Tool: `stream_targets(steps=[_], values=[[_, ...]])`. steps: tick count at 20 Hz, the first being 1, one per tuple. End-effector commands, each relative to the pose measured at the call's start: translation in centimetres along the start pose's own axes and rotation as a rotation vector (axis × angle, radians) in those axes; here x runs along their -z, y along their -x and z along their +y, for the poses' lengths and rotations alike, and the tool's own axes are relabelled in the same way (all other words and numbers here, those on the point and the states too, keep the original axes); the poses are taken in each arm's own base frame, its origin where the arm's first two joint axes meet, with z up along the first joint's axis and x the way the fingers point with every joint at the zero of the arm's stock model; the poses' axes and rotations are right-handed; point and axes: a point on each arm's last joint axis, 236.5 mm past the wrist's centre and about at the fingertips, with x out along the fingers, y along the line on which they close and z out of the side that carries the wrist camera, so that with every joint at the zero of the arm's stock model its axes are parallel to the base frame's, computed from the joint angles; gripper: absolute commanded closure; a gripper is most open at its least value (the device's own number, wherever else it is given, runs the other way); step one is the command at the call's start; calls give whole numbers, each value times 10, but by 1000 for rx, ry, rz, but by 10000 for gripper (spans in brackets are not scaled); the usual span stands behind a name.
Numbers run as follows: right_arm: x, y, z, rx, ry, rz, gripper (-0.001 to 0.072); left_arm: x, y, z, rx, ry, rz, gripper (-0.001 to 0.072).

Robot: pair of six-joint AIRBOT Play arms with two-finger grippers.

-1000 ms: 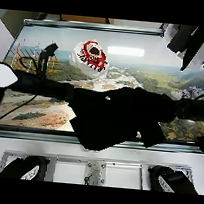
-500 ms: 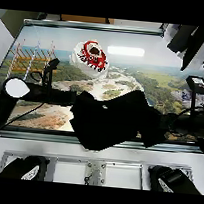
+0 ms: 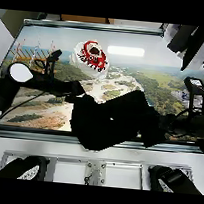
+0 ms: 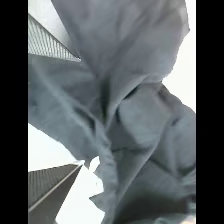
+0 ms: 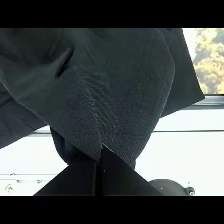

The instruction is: Fold the clothes and pants, and hang the long-sleeved shirts on hangers.

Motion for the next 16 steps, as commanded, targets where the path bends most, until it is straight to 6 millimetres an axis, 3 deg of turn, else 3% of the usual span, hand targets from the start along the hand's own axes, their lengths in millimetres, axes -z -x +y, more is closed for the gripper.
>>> stream_targets(steps=[1, 5, 10, 13, 16], values=[[0, 0, 0, -1, 0, 1, 692, -39, 19, 32, -96, -1, -47, 19], [0, 0, 0, 0, 0, 2, 693, -80, 31, 114, -359, -3, -81, 19], [0, 0, 0, 0, 0, 2, 693, -107, 30, 227, -760, -40, -35, 20], [0, 0, 0, -1, 0, 1, 692, -122, 17, 269, -887, -83, -15, 20], [0, 0, 0, -1, 0, 1, 693, -132, -6, 298, -945, -113, 29, 19]])
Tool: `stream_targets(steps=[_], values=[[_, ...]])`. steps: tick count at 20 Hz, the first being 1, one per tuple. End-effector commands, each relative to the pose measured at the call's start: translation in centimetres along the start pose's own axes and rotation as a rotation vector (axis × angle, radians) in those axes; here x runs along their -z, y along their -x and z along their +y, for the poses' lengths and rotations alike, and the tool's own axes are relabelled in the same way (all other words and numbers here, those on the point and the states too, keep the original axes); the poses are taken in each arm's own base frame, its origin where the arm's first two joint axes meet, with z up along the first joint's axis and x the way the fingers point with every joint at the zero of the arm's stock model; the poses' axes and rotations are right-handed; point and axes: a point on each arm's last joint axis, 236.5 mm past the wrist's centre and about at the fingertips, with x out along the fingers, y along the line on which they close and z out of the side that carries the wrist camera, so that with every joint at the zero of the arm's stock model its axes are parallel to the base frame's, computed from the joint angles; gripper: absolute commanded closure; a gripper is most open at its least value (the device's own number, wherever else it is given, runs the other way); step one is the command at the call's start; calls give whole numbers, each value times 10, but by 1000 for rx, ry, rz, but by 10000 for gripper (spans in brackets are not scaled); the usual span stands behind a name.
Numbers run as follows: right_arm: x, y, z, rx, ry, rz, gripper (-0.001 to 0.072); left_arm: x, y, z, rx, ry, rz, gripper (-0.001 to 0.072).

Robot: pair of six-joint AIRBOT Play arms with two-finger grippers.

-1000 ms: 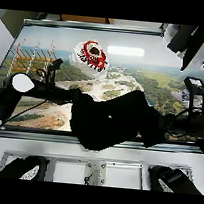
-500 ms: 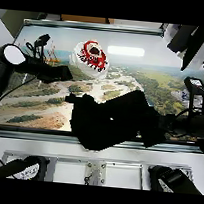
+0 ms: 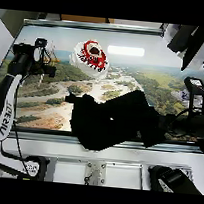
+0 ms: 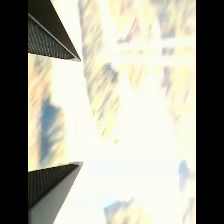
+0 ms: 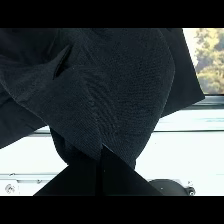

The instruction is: Fold the clothes and pants, and hang the long-sleeved shirts on hangers.

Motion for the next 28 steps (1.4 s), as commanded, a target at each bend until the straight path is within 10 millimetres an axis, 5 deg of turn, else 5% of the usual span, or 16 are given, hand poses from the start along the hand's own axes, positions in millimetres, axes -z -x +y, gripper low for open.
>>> stream_targets(steps=[1, 11, 21, 26, 27, 28], values=[[0, 0, 0, 0, 0, 1, 693, -16, -46, 23, -143, -73, 13, 20], [0, 0, 0, 0, 1, 1, 693, -8, -128, 59, -172, -8, 107, 20], [0, 0, 0, 0, 0, 1, 693, -19, -138, 50, -139, 2, 56, 20], [0, 0, 0, 0, 0, 1, 693, -7, -145, 47, -137, -6, 89, 22], [0, 0, 0, 0, 0, 1, 693, -2, -147, 46, -136, -8, 102, 156], [0, 0, 0, 0, 0, 1, 693, 3, -149, 46, -136, -12, 116, 397]])
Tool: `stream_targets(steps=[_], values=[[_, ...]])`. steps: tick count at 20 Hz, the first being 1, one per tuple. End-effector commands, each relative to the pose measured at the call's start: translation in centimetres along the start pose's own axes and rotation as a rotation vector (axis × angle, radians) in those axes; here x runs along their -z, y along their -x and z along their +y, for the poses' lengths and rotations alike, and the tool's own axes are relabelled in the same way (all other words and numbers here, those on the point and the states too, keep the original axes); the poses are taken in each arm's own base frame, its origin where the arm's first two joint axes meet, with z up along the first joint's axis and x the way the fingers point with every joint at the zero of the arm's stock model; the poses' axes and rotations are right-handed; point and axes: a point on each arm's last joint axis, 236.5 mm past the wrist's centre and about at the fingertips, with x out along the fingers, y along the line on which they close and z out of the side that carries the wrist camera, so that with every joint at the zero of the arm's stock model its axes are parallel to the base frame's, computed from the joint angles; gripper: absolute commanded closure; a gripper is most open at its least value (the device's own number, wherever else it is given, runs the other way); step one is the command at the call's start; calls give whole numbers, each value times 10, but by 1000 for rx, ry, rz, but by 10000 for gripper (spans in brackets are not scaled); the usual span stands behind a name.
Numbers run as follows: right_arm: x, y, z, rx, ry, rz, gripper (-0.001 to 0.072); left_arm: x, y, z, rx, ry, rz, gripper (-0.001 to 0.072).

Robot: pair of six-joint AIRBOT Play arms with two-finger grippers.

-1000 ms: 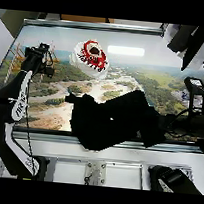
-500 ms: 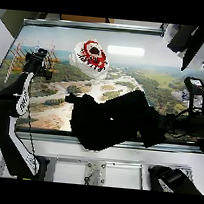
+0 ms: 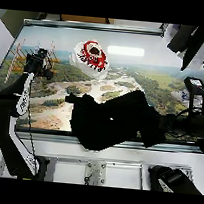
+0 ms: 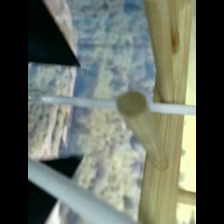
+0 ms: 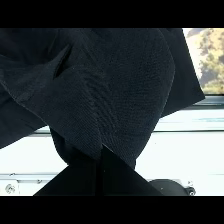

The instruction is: Fold the clothes and pants, and hang the long-sleeved shirts on hangers.

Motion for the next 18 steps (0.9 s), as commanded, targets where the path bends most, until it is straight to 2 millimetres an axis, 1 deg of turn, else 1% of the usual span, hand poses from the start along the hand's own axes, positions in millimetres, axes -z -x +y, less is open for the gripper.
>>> stream_targets(steps=[1, 2, 3, 4, 5, 7, 9, 11, 13, 16, 18], values=[[0, 0, 0, 1, 0, 1, 692, 15, -7, -3, 1, -11, 46, 531], [0, 0, 0, 1, 0, 1, 693, 16, -7, -3, 1, -11, 49, 598], [0, 0, 0, 0, 0, 1, 693, 16, -7, -2, 0, -11, 49, 598], [0, 0, 0, 1, 0, 1, 693, 16, -6, -2, -1, -10, 49, 631], [0, 0, 0, 0, 0, 1, 692, 16, -5, -2, -2, -12, 48, 687], [0, 0, 0, 0, 0, 1, 693, 15, -3, -2, -2, -10, 48, 688], [0, 0, 0, 1, 0, 1, 693, 11, 8, 3, -5, -2, 31, 687], [0, 0, 0, 0, 0, 1, 692, 0, 29, 13, -14, 10, -12, 688], [0, 0, 0, 0, 0, 1, 692, -10, 54, 24, -18, 30, -59, 687], [0, 0, 0, 1, 0, 1, 693, -26, 105, 35, -22, 28, -149, 688], [0, 0, 0, 0, 0, 1, 692, -35, 141, 36, -19, 24, -212, 688]])
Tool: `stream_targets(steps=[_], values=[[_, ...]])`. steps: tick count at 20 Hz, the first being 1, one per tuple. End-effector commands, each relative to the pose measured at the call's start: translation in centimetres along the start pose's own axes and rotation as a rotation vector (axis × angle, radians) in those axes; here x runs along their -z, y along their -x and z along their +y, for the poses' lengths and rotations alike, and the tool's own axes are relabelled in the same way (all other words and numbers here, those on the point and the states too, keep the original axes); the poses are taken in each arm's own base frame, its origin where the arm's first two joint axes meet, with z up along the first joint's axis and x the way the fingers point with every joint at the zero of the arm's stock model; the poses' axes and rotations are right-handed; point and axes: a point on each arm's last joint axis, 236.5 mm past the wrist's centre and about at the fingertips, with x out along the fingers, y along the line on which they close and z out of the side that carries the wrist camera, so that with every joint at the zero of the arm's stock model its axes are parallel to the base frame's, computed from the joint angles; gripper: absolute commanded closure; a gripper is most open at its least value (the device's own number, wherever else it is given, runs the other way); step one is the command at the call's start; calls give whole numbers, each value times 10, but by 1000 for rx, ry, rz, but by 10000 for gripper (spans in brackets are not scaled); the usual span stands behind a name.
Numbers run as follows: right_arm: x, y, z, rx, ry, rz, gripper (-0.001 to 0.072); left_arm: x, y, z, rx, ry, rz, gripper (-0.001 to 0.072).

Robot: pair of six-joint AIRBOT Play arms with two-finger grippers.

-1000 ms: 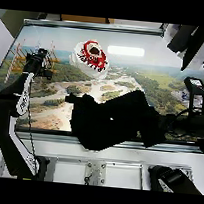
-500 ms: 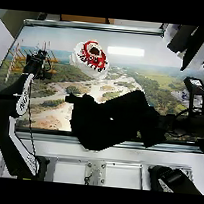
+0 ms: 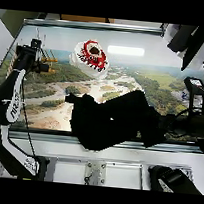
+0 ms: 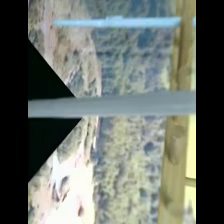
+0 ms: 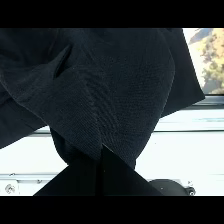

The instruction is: Fold the clothes and pants, and hang the long-sleeved shirts on hangers.

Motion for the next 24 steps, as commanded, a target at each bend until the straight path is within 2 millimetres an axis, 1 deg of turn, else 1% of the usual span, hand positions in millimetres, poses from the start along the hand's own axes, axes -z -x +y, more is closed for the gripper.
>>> stream_targets(steps=[1, 4, 6, 7, 9, 11, 13, 14, 15, 16, 18, 19, 21, 22, 24], values=[[0, 0, 0, 0, 0, 1, 692, -24, 60, 6, 0, -9, -115, 688], [0, 0, 0, 0, 0, 1, 692, -34, 105, -5, 12, -71, -182, 688], [0, 0, 0, 0, 0, 1, 693, -33, 132, -15, 29, -128, -203, 688], [0, 0, 0, 0, 0, 1, 692, -29, 144, -24, 52, -180, -202, 687], [0, 0, 0, 0, 0, 1, 693, -10, 168, -53, 174, -349, -180, 687], [0, 0, 0, 0, 0, 1, 692, 15, 196, -87, 373, -521, -171, 687], [0, 0, 0, 0, 0, 1, 692, 33, 232, -117, 590, -620, -212, 688], [0, 0, 0, 0, 0, 1, 692, 39, 252, -126, 684, -638, -243, 687], [0, 0, 0, 0, 0, 1, 693, 46, 265, -129, 748, -642, -249, 688], [0, 0, 0, 0, 0, 1, 693, 57, 271, -126, 771, -651, -218, 688], [0, 0, 0, 0, 0, 1, 692, 92, 267, -109, 766, -699, -65, 687], [0, 0, 0, -1, 0, 1, 693, 98, 265, -103, 762, -701, -32, 687], [0, 0, 0, 0, 0, 1, 693, 98, 263, -99, 759, -690, -30, 688], [0, 0, 0, 0, 0, 1, 692, 99, 263, -99, 762, -727, -40, 689], [0, 0, 0, 0, 0, 1, 693, 110, 266, -98, 790, -909, -70, 690]])
